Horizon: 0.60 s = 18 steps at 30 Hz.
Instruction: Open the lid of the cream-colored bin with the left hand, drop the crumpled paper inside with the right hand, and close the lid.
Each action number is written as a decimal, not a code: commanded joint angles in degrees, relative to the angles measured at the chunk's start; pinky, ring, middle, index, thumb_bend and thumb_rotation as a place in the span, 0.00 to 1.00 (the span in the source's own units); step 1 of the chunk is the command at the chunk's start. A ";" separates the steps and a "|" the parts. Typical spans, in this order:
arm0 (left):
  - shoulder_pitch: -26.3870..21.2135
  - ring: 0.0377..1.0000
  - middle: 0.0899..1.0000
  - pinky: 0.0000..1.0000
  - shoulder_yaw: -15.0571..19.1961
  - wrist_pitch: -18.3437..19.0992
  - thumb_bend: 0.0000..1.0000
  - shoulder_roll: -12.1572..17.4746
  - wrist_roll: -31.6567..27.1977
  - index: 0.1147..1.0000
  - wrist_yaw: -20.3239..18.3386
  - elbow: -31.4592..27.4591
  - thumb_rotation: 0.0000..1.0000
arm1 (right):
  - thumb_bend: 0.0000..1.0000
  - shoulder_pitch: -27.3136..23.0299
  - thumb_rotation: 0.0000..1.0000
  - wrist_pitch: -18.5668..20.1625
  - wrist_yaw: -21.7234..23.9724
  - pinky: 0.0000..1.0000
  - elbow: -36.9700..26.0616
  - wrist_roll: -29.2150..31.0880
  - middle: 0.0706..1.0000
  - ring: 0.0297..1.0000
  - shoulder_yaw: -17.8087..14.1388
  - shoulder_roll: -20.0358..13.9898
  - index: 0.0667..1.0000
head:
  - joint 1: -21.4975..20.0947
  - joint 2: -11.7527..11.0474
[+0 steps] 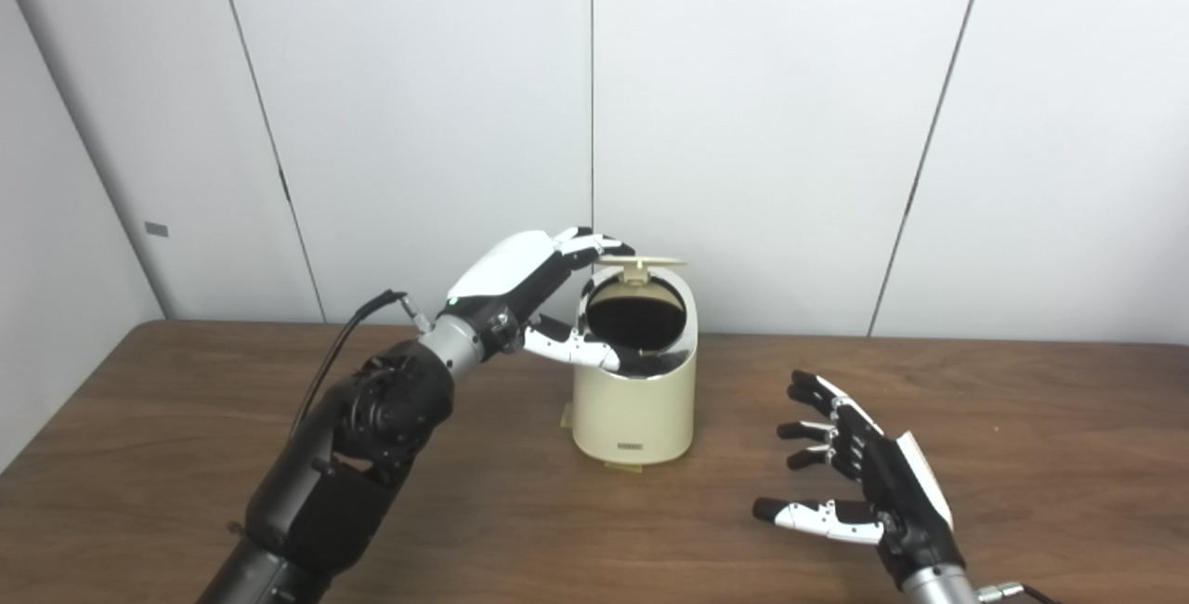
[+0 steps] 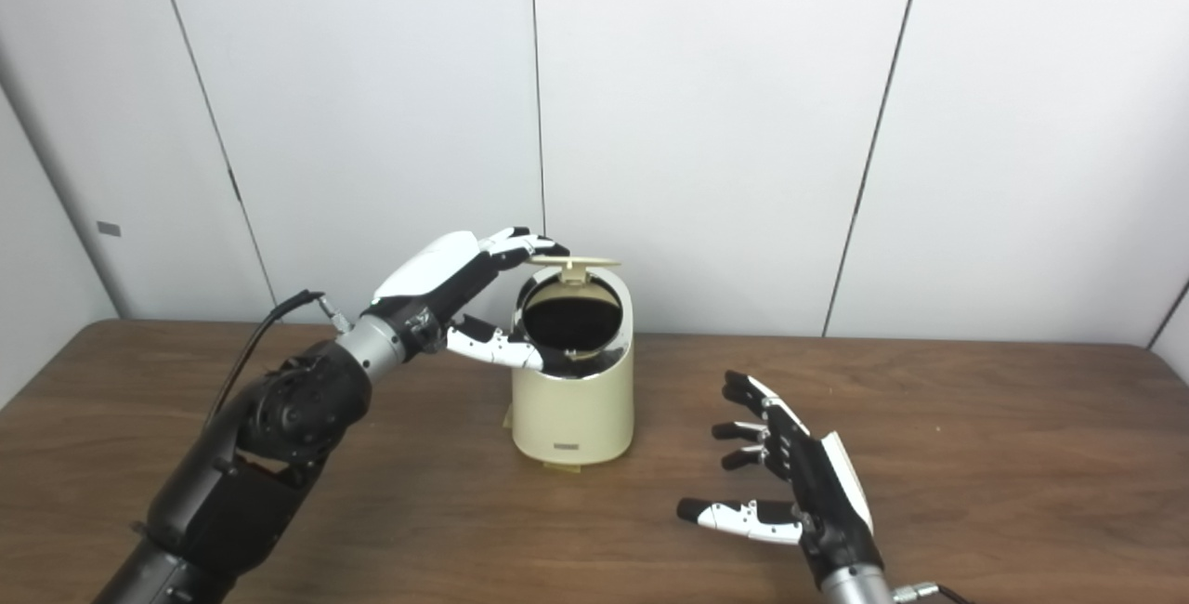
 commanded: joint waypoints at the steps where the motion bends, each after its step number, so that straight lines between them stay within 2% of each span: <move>1: -3.18 1.00 0.92 1.00 0.38 -1.82 1.00 1.14 0.26 0.87 0.22 -2.79 0.51 | 0.81 -1.80 0.09 -0.92 -0.71 0.56 -2.11 0.34 0.85 0.71 -0.21 0.21 0.84 | -0.05 0.16; 8: -2.06 1.00 0.92 1.00 0.36 -2.65 1.00 1.77 0.54 0.87 -0.96 -5.33 0.56 | 0.81 -1.96 0.11 -0.81 -1.02 0.55 -2.06 -0.36 0.85 0.70 -0.14 0.13 0.85 | -0.15 0.17; 18: 0.67 1.00 0.91 1.00 0.32 -4.98 1.00 3.01 1.83 0.86 -1.47 -8.20 0.54 | 0.80 -1.89 0.06 0.59 -1.54 0.53 -2.64 -0.93 0.85 0.69 -0.46 0.50 0.85 | -0.22 0.53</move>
